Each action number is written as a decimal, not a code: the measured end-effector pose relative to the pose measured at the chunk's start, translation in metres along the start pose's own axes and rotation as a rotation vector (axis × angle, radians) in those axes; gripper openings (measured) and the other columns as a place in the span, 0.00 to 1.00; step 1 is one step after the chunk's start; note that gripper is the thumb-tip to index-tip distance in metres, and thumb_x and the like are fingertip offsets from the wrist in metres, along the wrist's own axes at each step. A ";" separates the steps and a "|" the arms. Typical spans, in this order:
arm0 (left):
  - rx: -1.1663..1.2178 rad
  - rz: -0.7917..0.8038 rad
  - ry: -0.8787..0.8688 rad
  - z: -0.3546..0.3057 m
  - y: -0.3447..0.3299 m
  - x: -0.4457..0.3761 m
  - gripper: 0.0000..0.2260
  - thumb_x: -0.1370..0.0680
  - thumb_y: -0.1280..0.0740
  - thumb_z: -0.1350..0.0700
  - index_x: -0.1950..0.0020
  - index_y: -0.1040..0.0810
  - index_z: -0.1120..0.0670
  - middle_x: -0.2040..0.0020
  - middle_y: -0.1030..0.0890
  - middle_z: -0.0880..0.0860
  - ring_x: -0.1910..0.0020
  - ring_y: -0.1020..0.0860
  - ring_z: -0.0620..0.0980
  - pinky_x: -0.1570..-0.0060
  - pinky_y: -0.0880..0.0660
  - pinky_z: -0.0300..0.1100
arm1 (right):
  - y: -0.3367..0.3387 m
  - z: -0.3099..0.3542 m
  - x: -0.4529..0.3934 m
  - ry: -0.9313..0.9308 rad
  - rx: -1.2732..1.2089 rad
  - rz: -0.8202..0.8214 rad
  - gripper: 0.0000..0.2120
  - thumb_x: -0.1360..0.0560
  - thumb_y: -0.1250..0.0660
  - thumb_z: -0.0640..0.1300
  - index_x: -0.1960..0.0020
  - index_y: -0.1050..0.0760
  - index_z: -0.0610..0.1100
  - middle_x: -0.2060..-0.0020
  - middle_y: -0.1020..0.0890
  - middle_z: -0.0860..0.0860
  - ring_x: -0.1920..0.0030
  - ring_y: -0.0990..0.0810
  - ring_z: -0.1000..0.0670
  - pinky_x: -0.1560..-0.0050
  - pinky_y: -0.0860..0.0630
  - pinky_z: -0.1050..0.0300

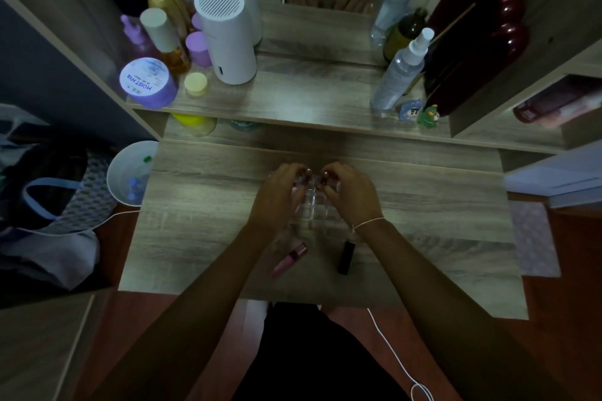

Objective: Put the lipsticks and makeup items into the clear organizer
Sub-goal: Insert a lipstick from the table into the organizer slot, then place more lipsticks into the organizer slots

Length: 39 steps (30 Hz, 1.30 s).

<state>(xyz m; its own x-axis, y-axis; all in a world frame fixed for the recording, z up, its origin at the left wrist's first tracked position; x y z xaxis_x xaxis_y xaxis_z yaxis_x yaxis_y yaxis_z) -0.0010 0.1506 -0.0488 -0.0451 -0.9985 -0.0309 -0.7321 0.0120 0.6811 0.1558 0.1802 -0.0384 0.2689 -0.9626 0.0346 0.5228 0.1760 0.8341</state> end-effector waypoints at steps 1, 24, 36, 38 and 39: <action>0.004 0.006 0.006 0.001 0.000 0.001 0.13 0.24 0.32 0.60 0.41 0.25 0.55 0.46 0.22 0.55 0.50 0.22 0.52 0.51 0.22 0.51 | 0.000 0.000 0.001 0.000 -0.001 0.001 0.12 0.31 0.27 0.41 0.48 0.24 0.47 0.55 0.17 0.47 0.56 0.19 0.47 0.54 0.21 0.50; -0.247 0.273 -0.070 0.013 -0.025 0.088 0.18 0.21 0.40 0.50 0.34 0.28 0.55 0.32 0.29 0.54 0.35 0.30 0.53 0.38 0.31 0.47 | 0.003 -0.031 0.110 -0.154 0.007 0.008 0.12 0.28 0.29 0.42 0.46 0.23 0.44 0.55 0.20 0.45 0.58 0.20 0.43 0.60 0.28 0.56; -0.178 0.301 0.014 0.018 -0.042 0.103 0.14 0.23 0.33 0.53 0.40 0.26 0.57 0.43 0.25 0.57 0.46 0.25 0.55 0.50 0.26 0.48 | -0.036 -0.035 0.121 -0.401 -0.004 0.139 0.22 0.31 0.27 0.46 0.41 0.30 0.43 0.42 0.26 0.41 0.46 0.24 0.40 0.50 0.26 0.51; -0.170 0.321 0.019 0.017 -0.041 0.103 0.13 0.22 0.35 0.54 0.40 0.26 0.57 0.43 0.25 0.57 0.46 0.25 0.55 0.48 0.26 0.49 | -0.037 -0.032 0.119 -0.402 -0.032 0.146 0.20 0.30 0.28 0.42 0.40 0.29 0.42 0.41 0.26 0.41 0.45 0.23 0.39 0.47 0.26 0.49; -0.155 0.315 0.022 0.015 -0.040 0.103 0.12 0.22 0.35 0.54 0.41 0.26 0.56 0.44 0.25 0.57 0.47 0.25 0.55 0.49 0.25 0.49 | -0.036 -0.030 0.118 -0.395 -0.038 0.154 0.20 0.30 0.29 0.41 0.40 0.28 0.42 0.41 0.25 0.41 0.45 0.23 0.39 0.46 0.26 0.48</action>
<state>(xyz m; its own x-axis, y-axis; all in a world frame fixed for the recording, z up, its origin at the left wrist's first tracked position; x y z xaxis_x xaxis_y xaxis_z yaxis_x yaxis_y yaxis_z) 0.0129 0.0482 -0.0902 -0.2365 -0.9480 0.2130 -0.5724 0.3131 0.7578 0.1926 0.0667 -0.0812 0.0196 -0.9282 0.3716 0.5319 0.3244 0.7822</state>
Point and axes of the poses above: each hand's wrist, its own x-axis away from the middle knuckle, its own y-axis out of the back of the hand, z = x × y, the point moved 2 cm from there along -x, towards the middle knuckle
